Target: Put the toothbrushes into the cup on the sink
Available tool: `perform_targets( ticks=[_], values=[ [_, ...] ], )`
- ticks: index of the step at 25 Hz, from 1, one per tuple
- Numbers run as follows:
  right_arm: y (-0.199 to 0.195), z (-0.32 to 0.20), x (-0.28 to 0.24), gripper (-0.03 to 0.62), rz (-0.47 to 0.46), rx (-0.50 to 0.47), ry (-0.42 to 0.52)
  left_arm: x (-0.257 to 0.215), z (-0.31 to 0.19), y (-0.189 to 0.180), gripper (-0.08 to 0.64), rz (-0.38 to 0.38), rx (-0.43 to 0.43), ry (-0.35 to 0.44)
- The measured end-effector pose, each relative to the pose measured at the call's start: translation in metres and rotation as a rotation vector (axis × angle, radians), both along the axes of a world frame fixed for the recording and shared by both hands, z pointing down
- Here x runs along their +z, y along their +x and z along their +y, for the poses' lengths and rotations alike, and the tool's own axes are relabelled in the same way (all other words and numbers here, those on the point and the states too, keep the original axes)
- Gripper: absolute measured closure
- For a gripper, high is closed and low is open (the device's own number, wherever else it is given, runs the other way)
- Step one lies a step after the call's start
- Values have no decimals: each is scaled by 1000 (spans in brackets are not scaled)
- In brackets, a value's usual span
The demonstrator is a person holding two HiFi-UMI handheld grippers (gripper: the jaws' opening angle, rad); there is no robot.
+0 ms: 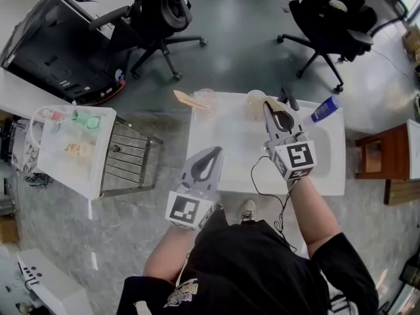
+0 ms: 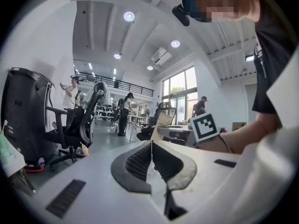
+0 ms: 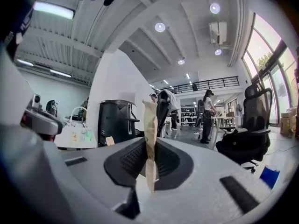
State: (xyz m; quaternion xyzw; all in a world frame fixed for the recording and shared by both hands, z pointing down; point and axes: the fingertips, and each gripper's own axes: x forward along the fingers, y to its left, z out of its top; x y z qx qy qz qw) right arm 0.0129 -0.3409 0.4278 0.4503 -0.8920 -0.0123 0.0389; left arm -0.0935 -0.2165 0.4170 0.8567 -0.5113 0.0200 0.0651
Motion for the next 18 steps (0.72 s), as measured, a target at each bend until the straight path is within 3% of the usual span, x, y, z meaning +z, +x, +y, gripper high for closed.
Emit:
perform_targets(
  ticks=[9, 18],
  values=[
    [-12, -55, 57, 557, 94, 89, -76, 23, -28, -34, 552, 7, 35, -45],
    [-20, -74, 118, 554, 147, 111, -194, 49, -39, -53, 552, 27, 36, -111]
  ],
)
